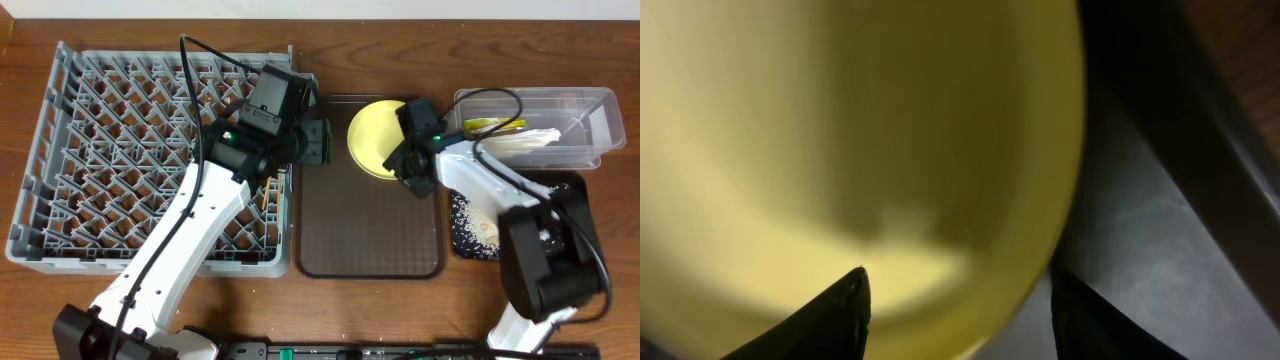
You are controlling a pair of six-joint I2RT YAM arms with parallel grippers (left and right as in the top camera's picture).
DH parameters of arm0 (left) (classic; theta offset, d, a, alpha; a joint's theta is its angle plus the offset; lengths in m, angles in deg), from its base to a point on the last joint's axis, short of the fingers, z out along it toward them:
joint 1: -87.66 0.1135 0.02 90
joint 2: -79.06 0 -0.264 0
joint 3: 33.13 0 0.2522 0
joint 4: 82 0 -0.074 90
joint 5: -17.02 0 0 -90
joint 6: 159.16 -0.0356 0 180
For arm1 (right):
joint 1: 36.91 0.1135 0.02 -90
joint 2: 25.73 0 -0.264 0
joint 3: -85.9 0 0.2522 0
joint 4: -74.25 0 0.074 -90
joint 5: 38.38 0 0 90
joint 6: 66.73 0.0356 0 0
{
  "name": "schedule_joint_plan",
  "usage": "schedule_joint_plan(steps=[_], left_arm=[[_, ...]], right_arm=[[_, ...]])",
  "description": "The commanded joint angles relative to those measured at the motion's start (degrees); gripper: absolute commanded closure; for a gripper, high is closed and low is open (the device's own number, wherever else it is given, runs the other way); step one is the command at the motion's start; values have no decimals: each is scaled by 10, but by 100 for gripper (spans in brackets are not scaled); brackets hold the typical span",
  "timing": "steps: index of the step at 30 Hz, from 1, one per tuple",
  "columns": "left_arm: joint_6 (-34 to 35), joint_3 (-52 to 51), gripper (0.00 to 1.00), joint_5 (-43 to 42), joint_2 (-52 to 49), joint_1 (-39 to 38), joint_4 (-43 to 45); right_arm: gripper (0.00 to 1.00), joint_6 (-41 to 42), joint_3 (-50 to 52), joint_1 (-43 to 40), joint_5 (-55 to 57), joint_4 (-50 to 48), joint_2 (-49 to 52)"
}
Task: Sort waste into correct bins and load items into the dishwasher
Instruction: 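Lift the yellow plate with both grippers holding opposite edges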
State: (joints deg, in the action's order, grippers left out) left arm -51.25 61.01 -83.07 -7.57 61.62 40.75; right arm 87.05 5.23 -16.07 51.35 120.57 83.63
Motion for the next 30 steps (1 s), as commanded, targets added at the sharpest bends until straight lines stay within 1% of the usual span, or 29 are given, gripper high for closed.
schedule_joint_plan(steps=[1,2,3,4,6,7,13,14,19,21,23,25,27,30], left_arm=[[-10,4,39,15,0,0,-2],[-10,4,39,21,0,0,-3],[-10,4,38,23,0,0,-3],[-9,4,39,22,0,0,-4],[-9,4,39,22,0,0,-4],[-9,4,39,22,0,0,-4],[-9,4,38,22,0,-1,-4],[-9,4,33,22,0,-1,-4],[-9,4,26,16,0,-1,-3],[-9,4,24,9,0,-1,0],[-9,4,23,-20,0,0,8],[-9,4,23,-58,0,0,23],[-9,4,22,-98,0,0,39],[-9,4,22,-159,0,0,63]], right_arm=[[48,37,4,5,13,-7,33],[53,37,4,5,12,-6,39],[66,34,4,6,12,-5,41],[75,31,4,6,11,-4,42],[92,7,4,5,7,-4,35],[98,0,4,4,5,-4,32],[99,-90,4,-12,0,-5,-34],[99,-112,3,-17,0,-6,-50],[99,-270,3,-56,-42,-6,-142],[99,-326,3,-80,-91,-2,-175],[99,-377,3,-104,-156,0,-202],[99,-432,3,-131,-248,0,-223],[99,-466,3,-152,-315,5,-235],[99,-495,3,-173,-370,15,-244]])
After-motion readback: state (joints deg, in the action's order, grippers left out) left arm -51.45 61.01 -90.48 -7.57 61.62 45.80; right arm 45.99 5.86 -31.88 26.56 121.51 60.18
